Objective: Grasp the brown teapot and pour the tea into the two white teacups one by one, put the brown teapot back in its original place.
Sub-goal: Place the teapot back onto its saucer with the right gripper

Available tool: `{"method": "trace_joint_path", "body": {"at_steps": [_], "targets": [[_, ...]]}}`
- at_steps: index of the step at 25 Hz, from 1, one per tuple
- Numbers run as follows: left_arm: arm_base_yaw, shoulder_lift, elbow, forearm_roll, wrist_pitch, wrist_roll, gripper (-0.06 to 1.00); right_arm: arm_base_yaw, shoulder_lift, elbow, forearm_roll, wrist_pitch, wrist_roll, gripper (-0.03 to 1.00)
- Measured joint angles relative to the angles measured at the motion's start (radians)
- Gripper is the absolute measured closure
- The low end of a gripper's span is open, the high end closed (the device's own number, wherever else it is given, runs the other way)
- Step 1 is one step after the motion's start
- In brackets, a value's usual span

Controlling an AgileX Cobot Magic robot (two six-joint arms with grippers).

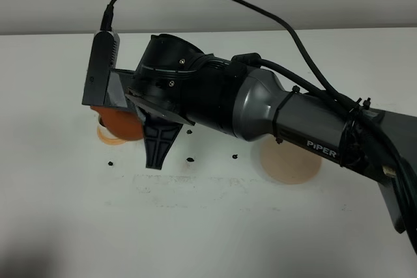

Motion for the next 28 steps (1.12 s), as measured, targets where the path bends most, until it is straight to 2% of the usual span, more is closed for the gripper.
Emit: {"method": "trace_joint_path", "body": {"at_steps": [3, 8, 12, 18, 23, 28], "targets": [[0.000, 0.000, 0.000, 0.000, 0.000, 0.000, 0.44, 0.000, 0.000, 0.015, 0.140, -0.049, -0.001, 0.88], [0.000, 0.000, 0.000, 0.000, 0.000, 0.000, 0.44, -0.020, 0.000, 0.121, 0.249, -0.168, -0.020, 0.88], [0.000, 0.000, 0.000, 0.000, 0.000, 0.000, 0.44, -0.052, 0.002, 0.188, 0.290, -0.246, -0.023, 0.88], [0.000, 0.000, 0.000, 0.000, 0.000, 0.000, 0.44, -0.098, 0.068, 0.197, 0.318, -0.320, -0.023, 0.88], [0.000, 0.000, 0.000, 0.000, 0.000, 0.000, 0.44, -0.124, 0.130, 0.198, 0.350, -0.344, -0.022, 0.88], [0.000, 0.000, 0.000, 0.000, 0.000, 0.000, 0.44, -0.128, 0.124, 0.198, 0.357, -0.328, -0.021, 0.88]]}}
